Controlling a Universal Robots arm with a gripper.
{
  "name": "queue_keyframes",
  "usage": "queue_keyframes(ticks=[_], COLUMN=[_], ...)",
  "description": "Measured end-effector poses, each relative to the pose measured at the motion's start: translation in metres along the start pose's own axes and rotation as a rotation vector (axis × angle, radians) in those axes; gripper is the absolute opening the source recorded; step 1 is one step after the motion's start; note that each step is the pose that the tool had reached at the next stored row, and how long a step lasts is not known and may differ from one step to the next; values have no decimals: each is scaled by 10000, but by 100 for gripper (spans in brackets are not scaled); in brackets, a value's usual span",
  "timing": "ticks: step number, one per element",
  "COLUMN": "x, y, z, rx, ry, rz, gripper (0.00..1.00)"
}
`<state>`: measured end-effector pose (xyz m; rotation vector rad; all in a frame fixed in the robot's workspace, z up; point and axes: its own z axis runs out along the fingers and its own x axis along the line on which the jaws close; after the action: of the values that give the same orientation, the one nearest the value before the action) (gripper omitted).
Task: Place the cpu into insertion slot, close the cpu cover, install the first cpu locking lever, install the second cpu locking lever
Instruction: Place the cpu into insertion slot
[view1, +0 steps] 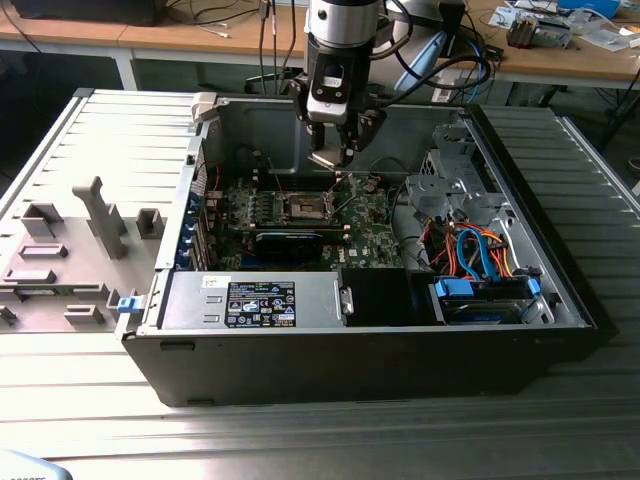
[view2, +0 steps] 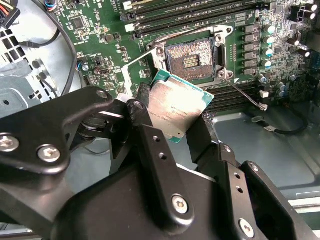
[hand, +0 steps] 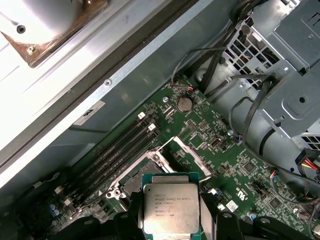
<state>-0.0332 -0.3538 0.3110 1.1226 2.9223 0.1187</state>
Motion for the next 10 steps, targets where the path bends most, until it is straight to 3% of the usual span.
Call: queue_keyframes(ticks=[10], x=[0], y=[0], z=[1], rx=[-6], ry=[-23], rz=[312], gripper=[54])
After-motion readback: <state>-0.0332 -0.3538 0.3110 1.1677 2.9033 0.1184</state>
